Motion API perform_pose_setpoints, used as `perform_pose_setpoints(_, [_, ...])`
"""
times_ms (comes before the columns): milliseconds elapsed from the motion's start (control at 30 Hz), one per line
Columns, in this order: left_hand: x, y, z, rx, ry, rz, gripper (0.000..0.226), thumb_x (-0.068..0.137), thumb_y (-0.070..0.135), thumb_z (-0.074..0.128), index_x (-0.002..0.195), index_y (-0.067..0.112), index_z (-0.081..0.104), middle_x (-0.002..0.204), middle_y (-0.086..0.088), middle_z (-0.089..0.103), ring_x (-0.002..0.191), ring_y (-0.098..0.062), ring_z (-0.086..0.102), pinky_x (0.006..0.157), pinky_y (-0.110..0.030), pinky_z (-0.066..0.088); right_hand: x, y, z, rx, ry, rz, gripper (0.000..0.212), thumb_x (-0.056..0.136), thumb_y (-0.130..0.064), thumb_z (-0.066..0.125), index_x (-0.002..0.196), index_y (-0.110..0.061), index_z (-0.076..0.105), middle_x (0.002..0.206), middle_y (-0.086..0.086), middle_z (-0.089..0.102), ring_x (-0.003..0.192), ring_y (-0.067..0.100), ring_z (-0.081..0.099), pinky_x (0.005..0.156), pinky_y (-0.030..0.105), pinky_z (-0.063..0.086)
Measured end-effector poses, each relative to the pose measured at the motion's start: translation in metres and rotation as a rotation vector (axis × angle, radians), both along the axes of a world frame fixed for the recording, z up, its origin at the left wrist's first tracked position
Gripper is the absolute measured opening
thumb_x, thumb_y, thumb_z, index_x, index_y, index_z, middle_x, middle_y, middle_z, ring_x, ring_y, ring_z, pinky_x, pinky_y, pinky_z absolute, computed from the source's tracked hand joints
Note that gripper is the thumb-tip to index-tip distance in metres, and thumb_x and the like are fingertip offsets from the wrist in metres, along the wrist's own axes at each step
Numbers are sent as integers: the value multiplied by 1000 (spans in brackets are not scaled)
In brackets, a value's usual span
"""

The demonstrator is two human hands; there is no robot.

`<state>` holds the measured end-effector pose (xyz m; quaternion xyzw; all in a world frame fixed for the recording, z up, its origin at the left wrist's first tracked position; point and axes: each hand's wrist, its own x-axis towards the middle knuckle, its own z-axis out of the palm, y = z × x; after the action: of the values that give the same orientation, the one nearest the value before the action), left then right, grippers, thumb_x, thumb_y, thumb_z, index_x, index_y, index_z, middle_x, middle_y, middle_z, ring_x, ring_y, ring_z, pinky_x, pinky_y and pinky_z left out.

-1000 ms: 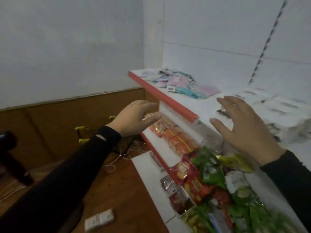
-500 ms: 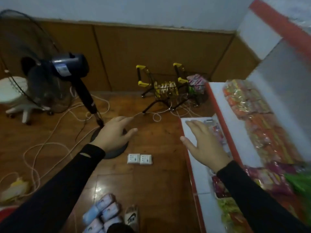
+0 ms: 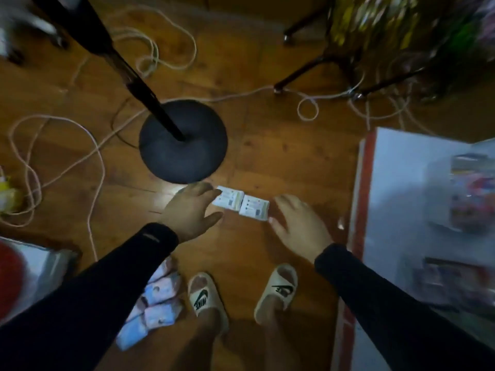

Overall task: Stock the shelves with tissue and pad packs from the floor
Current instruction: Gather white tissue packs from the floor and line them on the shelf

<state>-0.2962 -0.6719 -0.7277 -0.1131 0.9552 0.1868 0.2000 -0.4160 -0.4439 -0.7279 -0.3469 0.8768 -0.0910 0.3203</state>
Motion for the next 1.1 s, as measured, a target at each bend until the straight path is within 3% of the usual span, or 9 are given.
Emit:
perform_pose_setpoints(167, [-12, 5, -220, -44, -74, -63, 60, 82, 40, 68, 134, 14, 51, 137, -16, 50, 125, -36, 45, 102, -45, 36, 14, -11, -222, 42, -24, 67, 60, 95, -43, 46, 148, -22, 27, 152, 4, 27, 136, 27, 31, 110, 38, 31])
perform_pose_setpoints(300, [-9, 1, -339, -93, -150, -90, 72, 86, 44, 61, 147, 21, 31, 154, -11, 25, 141, -31, 20, 115, -44, 16, 30, -15, -352, 41, 5, 133, 67, 86, -41, 60, 143, -16, 37, 147, 11, 36, 136, 34, 33, 110, 47, 30])
perform_pose_setpoints(467, [-15, -6, -410, -133, -137, -150, 101, 75, 49, 69, 152, 25, 8, 156, -11, 13, 143, -31, 10, 114, -48, 15, 18, -27, -418, 44, 100, 126, 99, 72, -50, 73, 150, -19, 20, 152, 10, 23, 141, 34, 20, 112, 52, 25])
perform_pose_setpoints(533, [-33, -15, -422, -212, -89, -187, 105, 71, 54, 70, 151, 25, 7, 152, -12, 21, 139, -32, 20, 110, -50, 23, -4, -36, -426, 41, 166, 170, 110, 61, -55, 80, 147, -14, 25, 145, 15, 33, 132, 37, 33, 107, 52, 32])
perform_pose_setpoints(600, [-56, -22, -428, -288, -58, -210, 101, 71, 51, 70, 147, 26, 8, 142, -11, 33, 126, -32, 36, 99, -50, 36, -28, -44, -429, 58, 200, 174, 114, 52, -55, 85, 143, -14, 30, 134, 16, 42, 118, 37, 43, 97, 49, 40])
perform_pose_setpoints(700, [-85, -25, -427, -304, -104, -144, 80, 77, 31, 65, 141, 28, 17, 128, -8, 41, 113, -30, 44, 84, -46, 44, -54, -56, -429, 58, 184, 143, 100, 60, -44, 82, 142, -15, 32, 122, 14, 45, 108, 35, 47, 89, 45, 42])
perform_pose_setpoints(833, [-99, -25, -388, -76, -159, -67, 69, 73, 37, 67, 132, 25, 33, 125, -5, 47, 115, -29, 44, 84, -44, 42, -65, -55, -394, -22, 112, 58, 81, 66, -39, 74, 136, -16, 41, 118, 9, 50, 108, 32, 47, 90, 44, 42])
perform_pose_setpoints(967, [-113, -33, -284, 86, -136, -59, 72, 68, 49, 74, 130, 30, 43, 119, -1, 43, 110, -24, 40, 84, -40, 42, -82, -43, -296, -120, -2, -20, 80, 70, -41, 75, 139, -20, 40, 129, 8, 39, 118, 27, 38, 100, 37, 36])
perform_pose_setpoints(1100, [-153, -44, -129, 148, -113, -90, 74, 65, 42, 79, 130, 33, 45, 108, 5, 43, 105, -21, 43, 89, -42, 45, -124, -43, -140, -152, -11, 12, 87, 72, -43, 75, 145, -30, 29, 131, -1, 36, 124, 19, 31, 94, 24, 28])
